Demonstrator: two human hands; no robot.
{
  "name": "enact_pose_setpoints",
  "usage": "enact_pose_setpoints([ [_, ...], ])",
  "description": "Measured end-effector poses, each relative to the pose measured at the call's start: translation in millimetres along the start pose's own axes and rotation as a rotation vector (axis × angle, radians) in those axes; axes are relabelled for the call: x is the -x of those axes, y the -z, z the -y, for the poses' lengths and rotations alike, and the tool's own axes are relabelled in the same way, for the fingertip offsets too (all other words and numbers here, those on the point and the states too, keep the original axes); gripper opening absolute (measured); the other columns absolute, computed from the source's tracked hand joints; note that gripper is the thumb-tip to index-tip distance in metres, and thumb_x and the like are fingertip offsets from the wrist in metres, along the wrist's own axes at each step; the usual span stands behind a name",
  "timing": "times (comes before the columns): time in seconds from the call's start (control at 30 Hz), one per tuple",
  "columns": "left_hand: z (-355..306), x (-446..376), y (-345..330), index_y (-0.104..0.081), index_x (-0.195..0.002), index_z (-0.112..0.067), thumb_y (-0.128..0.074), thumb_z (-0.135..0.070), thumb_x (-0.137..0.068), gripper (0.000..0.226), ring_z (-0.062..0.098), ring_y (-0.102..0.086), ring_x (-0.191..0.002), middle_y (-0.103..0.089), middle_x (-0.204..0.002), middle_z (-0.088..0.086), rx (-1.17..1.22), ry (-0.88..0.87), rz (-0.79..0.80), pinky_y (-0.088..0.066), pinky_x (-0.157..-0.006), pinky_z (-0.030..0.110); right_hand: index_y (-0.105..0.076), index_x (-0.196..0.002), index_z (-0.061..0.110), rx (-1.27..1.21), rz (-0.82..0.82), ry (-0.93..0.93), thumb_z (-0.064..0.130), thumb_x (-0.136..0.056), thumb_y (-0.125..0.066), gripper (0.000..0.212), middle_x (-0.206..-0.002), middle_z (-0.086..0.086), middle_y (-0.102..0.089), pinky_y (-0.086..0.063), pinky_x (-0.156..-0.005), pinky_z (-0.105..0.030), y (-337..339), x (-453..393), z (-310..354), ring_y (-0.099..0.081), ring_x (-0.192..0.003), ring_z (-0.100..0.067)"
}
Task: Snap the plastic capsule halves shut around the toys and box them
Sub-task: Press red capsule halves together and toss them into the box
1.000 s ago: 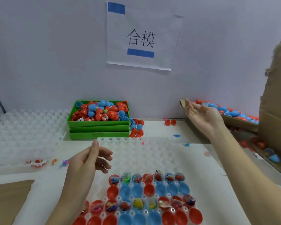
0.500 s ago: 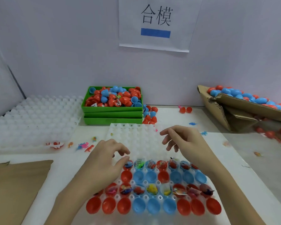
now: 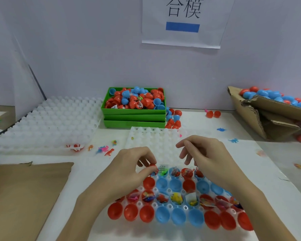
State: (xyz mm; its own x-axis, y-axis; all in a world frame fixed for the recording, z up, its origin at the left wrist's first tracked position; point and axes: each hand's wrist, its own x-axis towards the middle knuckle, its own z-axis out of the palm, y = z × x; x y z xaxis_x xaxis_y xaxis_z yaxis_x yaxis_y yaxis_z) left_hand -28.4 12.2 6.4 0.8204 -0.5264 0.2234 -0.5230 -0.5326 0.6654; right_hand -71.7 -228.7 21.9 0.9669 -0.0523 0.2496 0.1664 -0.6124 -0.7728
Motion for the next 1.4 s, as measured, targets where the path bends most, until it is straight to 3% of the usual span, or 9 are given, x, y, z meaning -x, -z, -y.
enact_pose_setpoints([
  [0.17, 6.1, -0.6, 0.9, -0.077, -0.109, -0.037, -0.076, -0.035, -0.094, 0.015, 0.001, -0.060, -0.102, -0.059, -0.105, -0.021, -0.017, -0.017, 0.079, -0.048, -0.089, 0.016, -0.074, -0.099, 0.026, 0.023, 0.025, 0.018, 0.015, -0.107, -0.050, 0.027, -0.078, 0.015, -0.072, -0.052, -0.064, -0.016, -3.6, 0.8, 0.5, -0.070, -0.073, -0.007],
  [0.3, 3.9, -4.0, -2.4, -0.081, -0.102, -0.029, -0.076, -0.029, -0.094, 0.009, 0.002, -0.065, -0.095, -0.061, -0.101, -0.016, 0.052, 0.004, -0.033, -0.052, -0.085, 0.015, -0.074, -0.100, 0.026, 0.022, 0.031, 0.023, 0.015, -0.107, -0.051, 0.027, -0.080, 0.015, -0.072, -0.053, -0.065, -0.017, -4.9, 1.7, 1.0, -0.070, -0.075, -0.007],
  [0.5, 0.2, -7.8, 3.6, -0.083, -0.095, -0.023, -0.075, -0.022, -0.095, 0.009, 0.009, -0.076, -0.084, -0.080, -0.091, -0.007, 0.468, 0.246, -0.319, -0.054, -0.076, 0.013, -0.069, -0.116, 0.032, -0.014, 0.002, 0.080, 0.020, -0.099, -0.068, 0.021, -0.093, 0.016, -0.073, -0.057, -0.076, -0.020, -14.8, 5.8, 11.1, -0.070, -0.091, -0.004],
  [0.63, -6.6, -6.3, 1.2, -0.083, -0.100, -0.016, -0.070, -0.024, -0.097, 0.016, 0.018, -0.079, -0.090, -0.082, -0.096, -0.002, 0.719, 0.319, -0.314, -0.054, -0.093, 0.031, -0.062, -0.125, 0.037, -0.067, 0.081, 0.119, 0.037, -0.084, -0.084, 0.046, -0.101, 0.021, -0.072, -0.058, -0.080, -0.017, -36.8, 15.8, 20.9, -0.070, -0.099, 0.000],
  [0.77, -14.3, -5.5, -7.4, -0.082, -0.101, -0.016, -0.071, -0.022, -0.097, 0.013, 0.017, -0.078, -0.091, -0.081, -0.095, 0.001, 0.759, 0.275, -0.281, -0.057, -0.082, 0.021, -0.070, -0.110, 0.031, -0.216, -0.063, 0.115, 0.030, -0.087, -0.082, 0.027, -0.095, 0.018, -0.076, -0.061, -0.079, -0.026, -50.2, 18.4, 24.7, -0.074, -0.090, -0.006],
  [0.9, -21.9, -5.9, -8.6, -0.080, -0.098, -0.022, -0.081, -0.026, -0.087, 0.012, 0.016, -0.077, -0.087, -0.080, -0.094, 0.000, 0.755, 0.195, -0.346, -0.058, -0.078, 0.018, -0.071, -0.109, 0.028, -0.374, -0.126, 0.069, 0.031, -0.086, -0.082, 0.026, -0.094, 0.013, -0.078, -0.063, -0.081, -0.030, -45.1, 16.2, 25.3, -0.076, -0.089, -0.011],
  [1.1, -26.3, -4.4, -9.2, -0.080, -0.096, -0.027, -0.082, -0.022, -0.087, 0.011, 0.010, -0.075, -0.094, -0.080, -0.097, -0.005, 0.715, 0.100, -0.387, -0.056, -0.079, 0.014, -0.070, -0.113, 0.036, -0.184, -0.212, 0.197, 0.039, -0.087, -0.074, 0.026, -0.099, 0.021, -0.073, -0.058, -0.077, -0.018, -44.9, 17.6, 29.8, -0.071, -0.096, -0.007],
  [1.23, -28.1, -3.2, -8.6, -0.081, -0.110, -0.029, -0.070, -0.036, -0.093, 0.021, 0.010, -0.074, -0.106, -0.080, -0.107, -0.006, 0.762, 0.078, -0.303, -0.054, -0.090, 0.014, -0.071, -0.122, 0.029, -0.025, -0.286, 0.310, 0.031, -0.088, -0.074, 0.033, -0.107, 0.019, -0.070, -0.053, -0.079, -0.009, -46.5, 16.7, 29.8, -0.066, -0.098, 0.000],
  [1.4, -27.2, -2.9, -8.6, -0.079, -0.118, -0.029, -0.069, -0.017, -0.098, 0.026, 0.014, -0.076, -0.104, -0.080, -0.111, -0.005, 0.760, 0.048, -0.266, -0.054, -0.092, 0.016, -0.072, -0.119, 0.024, -0.025, -0.335, 0.339, 0.030, -0.088, -0.075, 0.032, -0.104, 0.014, -0.071, -0.051, -0.079, -0.006, -43.2, 15.9, 27.7, -0.066, -0.096, 0.000],
])
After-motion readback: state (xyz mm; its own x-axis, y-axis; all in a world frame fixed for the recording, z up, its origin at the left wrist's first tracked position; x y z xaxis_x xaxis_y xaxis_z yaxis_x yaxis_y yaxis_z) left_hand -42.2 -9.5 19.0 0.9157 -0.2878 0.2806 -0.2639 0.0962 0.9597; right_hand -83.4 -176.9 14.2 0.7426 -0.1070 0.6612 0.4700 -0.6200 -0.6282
